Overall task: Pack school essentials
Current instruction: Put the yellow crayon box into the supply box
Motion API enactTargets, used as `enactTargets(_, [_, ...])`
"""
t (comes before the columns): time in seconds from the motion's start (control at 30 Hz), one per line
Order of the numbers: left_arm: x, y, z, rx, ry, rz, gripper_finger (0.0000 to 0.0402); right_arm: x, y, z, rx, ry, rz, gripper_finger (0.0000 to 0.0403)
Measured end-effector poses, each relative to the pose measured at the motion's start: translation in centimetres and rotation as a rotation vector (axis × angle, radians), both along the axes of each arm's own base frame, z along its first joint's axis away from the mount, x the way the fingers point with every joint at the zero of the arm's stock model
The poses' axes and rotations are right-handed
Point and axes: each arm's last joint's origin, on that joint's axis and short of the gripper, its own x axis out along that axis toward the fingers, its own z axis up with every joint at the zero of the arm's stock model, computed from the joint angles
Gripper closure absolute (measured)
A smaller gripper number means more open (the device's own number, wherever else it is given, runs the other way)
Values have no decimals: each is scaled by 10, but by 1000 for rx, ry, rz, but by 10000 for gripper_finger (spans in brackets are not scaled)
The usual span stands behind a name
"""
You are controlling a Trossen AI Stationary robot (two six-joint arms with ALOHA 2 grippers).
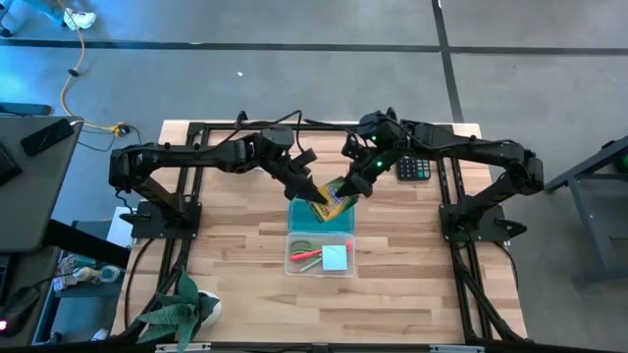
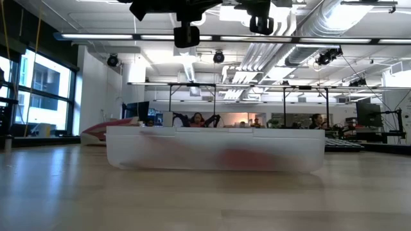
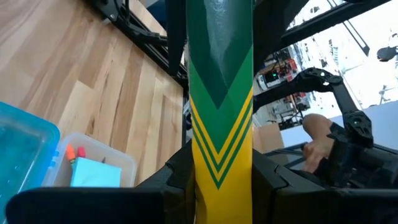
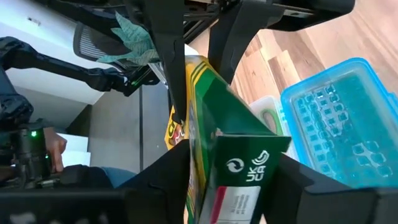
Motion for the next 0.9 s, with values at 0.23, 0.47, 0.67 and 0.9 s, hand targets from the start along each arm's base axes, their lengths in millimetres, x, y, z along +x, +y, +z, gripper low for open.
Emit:
enactTargets(0.23, [0,0,0,6,1,10,324,0,0,0,4,0,3,293])
enactTargets(0.47, [0,1,-1,19,6,36,299,0,0,0,3,-1,4,306])
enactTargets(0.67, [1,2,-1,59,0,60,255,0,0,0,1,-1,2,307])
enactTargets(0.9, [-1,6,-1,55,2,72,211,-2,-4,-2,4,22,-7,316])
